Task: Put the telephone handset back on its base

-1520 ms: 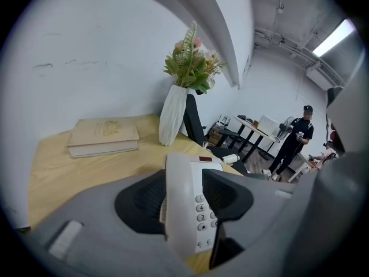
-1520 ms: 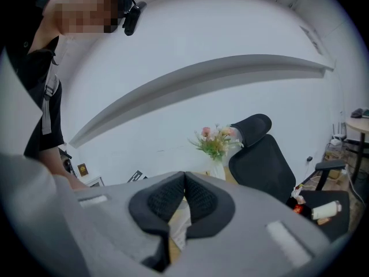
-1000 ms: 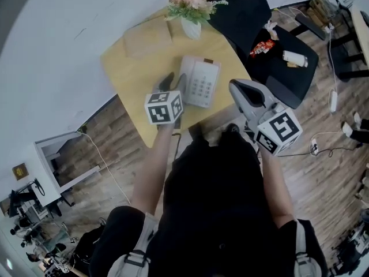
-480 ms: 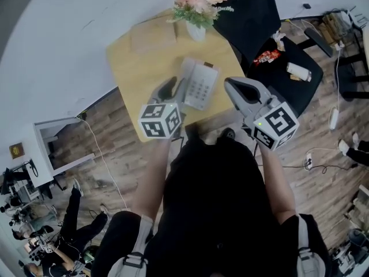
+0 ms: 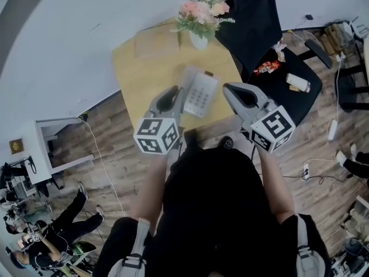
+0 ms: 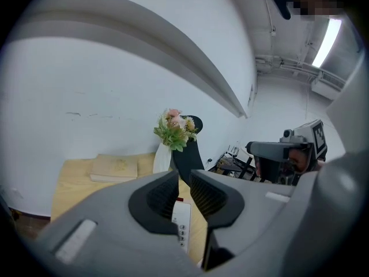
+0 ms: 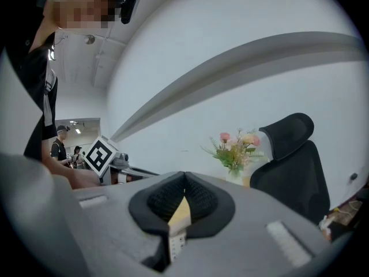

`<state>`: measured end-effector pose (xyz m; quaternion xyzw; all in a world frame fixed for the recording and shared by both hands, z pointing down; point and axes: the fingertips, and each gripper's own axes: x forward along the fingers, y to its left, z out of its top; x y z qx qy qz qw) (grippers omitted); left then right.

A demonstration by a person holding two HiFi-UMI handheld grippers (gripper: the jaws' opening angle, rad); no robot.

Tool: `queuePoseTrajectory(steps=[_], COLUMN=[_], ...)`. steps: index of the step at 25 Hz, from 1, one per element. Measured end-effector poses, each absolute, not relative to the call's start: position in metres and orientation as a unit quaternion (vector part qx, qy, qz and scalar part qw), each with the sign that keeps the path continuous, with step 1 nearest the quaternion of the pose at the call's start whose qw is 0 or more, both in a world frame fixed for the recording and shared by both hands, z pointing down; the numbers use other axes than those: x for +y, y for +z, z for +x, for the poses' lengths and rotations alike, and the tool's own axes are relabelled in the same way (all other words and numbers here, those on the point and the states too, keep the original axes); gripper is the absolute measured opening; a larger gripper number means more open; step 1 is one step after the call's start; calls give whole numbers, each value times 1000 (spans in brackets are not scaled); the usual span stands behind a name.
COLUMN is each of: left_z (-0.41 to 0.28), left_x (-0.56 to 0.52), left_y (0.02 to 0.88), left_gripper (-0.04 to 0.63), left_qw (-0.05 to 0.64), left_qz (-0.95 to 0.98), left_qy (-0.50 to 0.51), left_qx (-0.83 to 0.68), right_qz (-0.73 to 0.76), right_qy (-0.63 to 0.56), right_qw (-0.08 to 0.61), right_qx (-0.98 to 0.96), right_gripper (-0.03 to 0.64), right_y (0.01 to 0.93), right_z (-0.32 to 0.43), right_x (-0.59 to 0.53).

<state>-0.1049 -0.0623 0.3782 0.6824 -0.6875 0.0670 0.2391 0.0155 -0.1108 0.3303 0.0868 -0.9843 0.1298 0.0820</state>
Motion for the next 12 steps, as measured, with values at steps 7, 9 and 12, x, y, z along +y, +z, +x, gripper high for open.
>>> queuePoseTrajectory(steps=[7,9,12], left_z=[-102,-103,-103], left_x=[-59,-58,-58], left_y=[361,361,362], left_gripper=[24,18,14], left_qw=[222,221,220], left_qz=[693,695,700], left_qy=[60,61,59], left_qx=[-683,-681,-677], right_qz=[84,86,92], right_qy=[124,126,133], right_qw=[84,84,87], right_qx=[-985,-985,-983], right_gripper=[2,2,2], right_y=[329,331,339], right_z=[13,14,14], right_x=[-111,-109,-107])
